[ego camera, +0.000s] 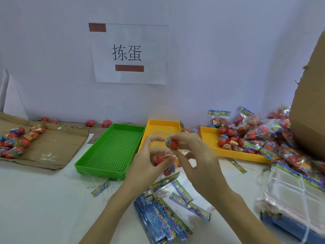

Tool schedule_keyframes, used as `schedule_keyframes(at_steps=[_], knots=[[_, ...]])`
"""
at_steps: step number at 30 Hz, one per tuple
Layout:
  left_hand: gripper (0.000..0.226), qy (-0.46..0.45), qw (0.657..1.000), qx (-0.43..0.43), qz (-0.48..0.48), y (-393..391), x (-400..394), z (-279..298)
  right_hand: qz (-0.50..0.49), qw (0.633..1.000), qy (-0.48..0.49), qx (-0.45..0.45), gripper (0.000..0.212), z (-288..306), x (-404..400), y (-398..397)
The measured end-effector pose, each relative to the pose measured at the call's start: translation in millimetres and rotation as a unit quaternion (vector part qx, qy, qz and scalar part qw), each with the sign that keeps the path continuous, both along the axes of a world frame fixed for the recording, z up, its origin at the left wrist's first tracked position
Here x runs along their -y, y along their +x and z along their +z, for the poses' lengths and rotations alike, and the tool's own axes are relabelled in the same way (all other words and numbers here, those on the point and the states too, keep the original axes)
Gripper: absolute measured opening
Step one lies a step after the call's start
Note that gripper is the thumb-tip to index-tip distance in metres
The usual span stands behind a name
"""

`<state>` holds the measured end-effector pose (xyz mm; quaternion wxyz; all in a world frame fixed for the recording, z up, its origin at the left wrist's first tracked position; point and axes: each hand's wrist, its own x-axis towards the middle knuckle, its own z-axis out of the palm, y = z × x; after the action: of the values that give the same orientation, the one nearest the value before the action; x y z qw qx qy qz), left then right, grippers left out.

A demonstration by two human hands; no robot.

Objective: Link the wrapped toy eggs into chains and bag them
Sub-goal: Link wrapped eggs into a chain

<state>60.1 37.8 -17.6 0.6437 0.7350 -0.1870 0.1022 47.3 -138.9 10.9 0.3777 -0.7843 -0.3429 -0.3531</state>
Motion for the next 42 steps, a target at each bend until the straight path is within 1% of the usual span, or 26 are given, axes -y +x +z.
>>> schedule_keyframes(at_steps=[2,5,10,12,14,18,19,21,23,24,25,26,29,33,35,37,40,42], knots=[[0.048,0.002,1.0,0.011,-0.014,-1.0,0.0,-0.2,-0.032,0.999,-0.036,0.019,0.033,-2.8,2.4,3.3],[0.052,0.071,0.996,0.046,-0.012,-3.5,0.0,0.9,-0.054,0.998,-0.023,0.015,0.032,-2.4,5.6,5.9],[0.056,0.117,0.989,0.087,0.018,-7.5,3.0,3.5,-0.018,0.999,0.006,-0.036,0.034,0.2,7.5,5.0],[0.059,0.124,0.986,0.103,0.034,-7.0,3.1,2.6,-0.012,0.999,-0.008,-0.039,0.035,1.1,8.2,5.9],[0.056,0.139,0.982,0.121,0.045,-6.4,3.2,1.5,-0.004,0.999,-0.027,-0.04,0.037,0.3,8.5,6.1],[0.059,0.151,0.98,0.117,0.051,-6.5,3.3,0.8,0.0,0.997,-0.036,-0.065,0.038,-3.3,6.0,3.2],[0.058,0.15,0.98,0.117,0.05,-6.4,3.3,0.8,0.006,0.997,-0.018,-0.078,0.038,-3.3,4.9,2.1],[0.055,0.127,0.985,0.106,0.043,-6.2,3.5,1.7,0.046,0.987,0.069,-0.136,0.035,-0.2,2.3,-0.2],[0.054,0.084,0.993,0.078,0.024,-6.3,3.0,3.3,0.102,0.958,0.174,-0.202,0.033,5.2,1.3,-2.7],[0.055,0.077,0.994,0.074,0.022,-6.2,2.3,3.6,0.114,0.949,0.204,-0.214,0.031,7.2,1.7,-3.6],[0.055,0.078,0.994,0.075,0.023,-6.3,1.4,3.6,0.112,0.947,0.211,-0.214,0.031,8.9,2.7,-4.7],[0.055,0.077,0.994,0.075,0.022,-6.5,0.9,3.2,0.1,0.953,0.2,-0.205,0.031,10.1,3.8,-5.7],[0.055,0.074,0.995,0.069,0.018,-5.1,-0.3,2.4,0.033,0.979,0.124,-0.156,0.033,11.6,7.1,-5.9],[0.056,0.117,0.988,0.095,0.035,-7.2,0.2,3.2,-0.027,0.992,0.023,-0.118,0.039,10.2,6.6,-4.8],[0.055,0.139,0.983,0.111,0.047,-7.7,0.4,3.3,-0.021,0.993,0.001,-0.119,0.04,9.9,6.7,-4.9],[0.054,0.147,0.98,0.122,0.048,-7.4,0.3,3.0,-0.002,0.993,-0.018,-0.118,0.033,9.5,7.3,-4.4],[0.054,0.139,0.982,0.118,0.039,-8.2,1.0,2.5,0.005,0.993,-0.031,-0.117,0.023,6.7,7.6,-2.4],[0.05,0.125,0.986,0.107,0.035,-10.4,3.3,3.4,0.01,0.992,-0.045,-0.119,0.022,5.1,6.8,-2.9]])
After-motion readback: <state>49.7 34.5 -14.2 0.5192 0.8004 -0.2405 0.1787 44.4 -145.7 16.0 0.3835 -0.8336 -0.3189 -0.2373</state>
